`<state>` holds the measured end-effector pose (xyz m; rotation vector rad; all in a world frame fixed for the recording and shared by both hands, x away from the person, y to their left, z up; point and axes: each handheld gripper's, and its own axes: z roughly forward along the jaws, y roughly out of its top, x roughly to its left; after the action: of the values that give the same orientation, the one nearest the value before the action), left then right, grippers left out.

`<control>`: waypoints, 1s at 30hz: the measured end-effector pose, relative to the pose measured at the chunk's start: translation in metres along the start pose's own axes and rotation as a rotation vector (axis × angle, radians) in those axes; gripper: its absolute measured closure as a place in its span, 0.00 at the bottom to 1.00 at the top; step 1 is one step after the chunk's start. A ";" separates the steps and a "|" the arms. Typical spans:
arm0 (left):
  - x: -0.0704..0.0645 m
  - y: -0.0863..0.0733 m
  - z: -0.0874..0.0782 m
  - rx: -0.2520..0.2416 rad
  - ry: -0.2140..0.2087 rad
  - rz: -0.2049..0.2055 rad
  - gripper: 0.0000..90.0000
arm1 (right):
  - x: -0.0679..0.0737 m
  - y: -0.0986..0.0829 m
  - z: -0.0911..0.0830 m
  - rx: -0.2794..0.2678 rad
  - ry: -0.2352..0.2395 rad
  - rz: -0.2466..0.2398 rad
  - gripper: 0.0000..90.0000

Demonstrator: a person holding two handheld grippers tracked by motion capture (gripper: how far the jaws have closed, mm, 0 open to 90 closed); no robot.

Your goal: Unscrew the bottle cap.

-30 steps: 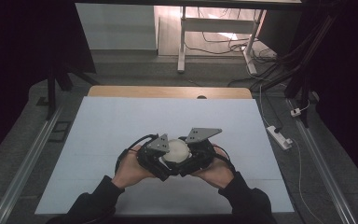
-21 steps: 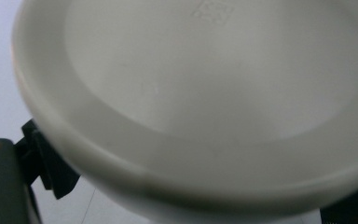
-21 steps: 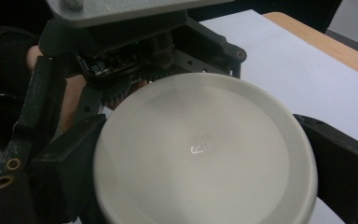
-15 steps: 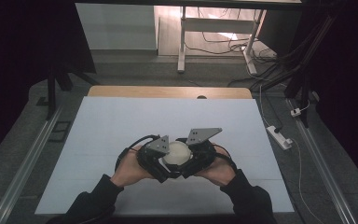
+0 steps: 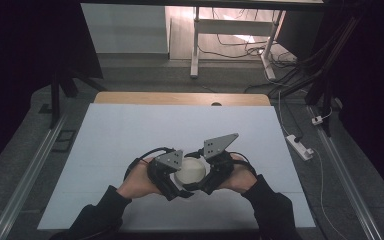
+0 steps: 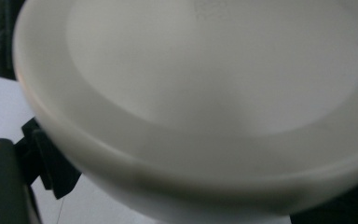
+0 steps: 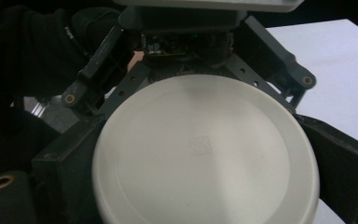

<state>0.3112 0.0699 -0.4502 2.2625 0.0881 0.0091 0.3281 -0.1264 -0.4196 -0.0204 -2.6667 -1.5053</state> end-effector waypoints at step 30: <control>0.002 0.002 -0.008 -0.032 0.200 -0.135 0.08 | 0.015 0.007 0.003 -0.084 -0.350 0.144 0.06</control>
<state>0.3132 0.0747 -0.4438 2.2144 0.3441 0.1646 0.3137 -0.1203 -0.4139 -0.5159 -2.7768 -1.7003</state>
